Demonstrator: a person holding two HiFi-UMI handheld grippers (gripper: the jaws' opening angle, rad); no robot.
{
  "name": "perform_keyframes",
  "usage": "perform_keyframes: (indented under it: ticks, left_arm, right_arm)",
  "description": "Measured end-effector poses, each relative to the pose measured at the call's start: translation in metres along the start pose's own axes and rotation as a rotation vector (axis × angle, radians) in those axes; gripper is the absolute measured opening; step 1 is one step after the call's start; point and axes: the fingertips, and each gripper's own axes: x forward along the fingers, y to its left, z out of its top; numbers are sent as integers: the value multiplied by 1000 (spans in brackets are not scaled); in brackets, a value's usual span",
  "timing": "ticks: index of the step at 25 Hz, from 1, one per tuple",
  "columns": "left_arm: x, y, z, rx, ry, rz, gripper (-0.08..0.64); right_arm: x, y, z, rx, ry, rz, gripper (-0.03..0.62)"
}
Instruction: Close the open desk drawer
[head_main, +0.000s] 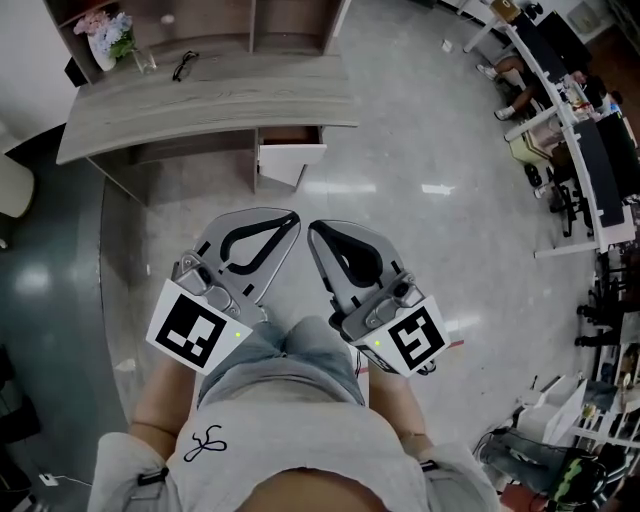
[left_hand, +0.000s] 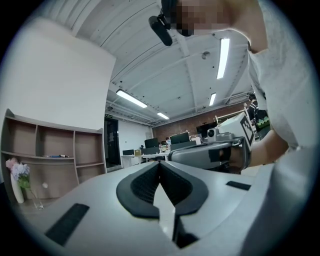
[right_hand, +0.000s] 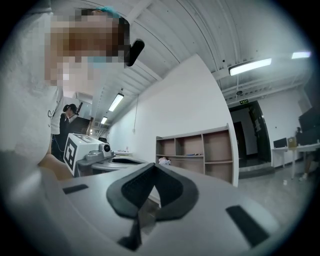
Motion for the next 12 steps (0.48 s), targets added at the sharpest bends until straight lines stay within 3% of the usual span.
perform_keyframes:
  ticks: [12]
  left_arm:
    - [33, 38, -13, -1, 0, 12, 11]
  right_arm:
    - [31, -45, -9, -20, 11, -2, 8]
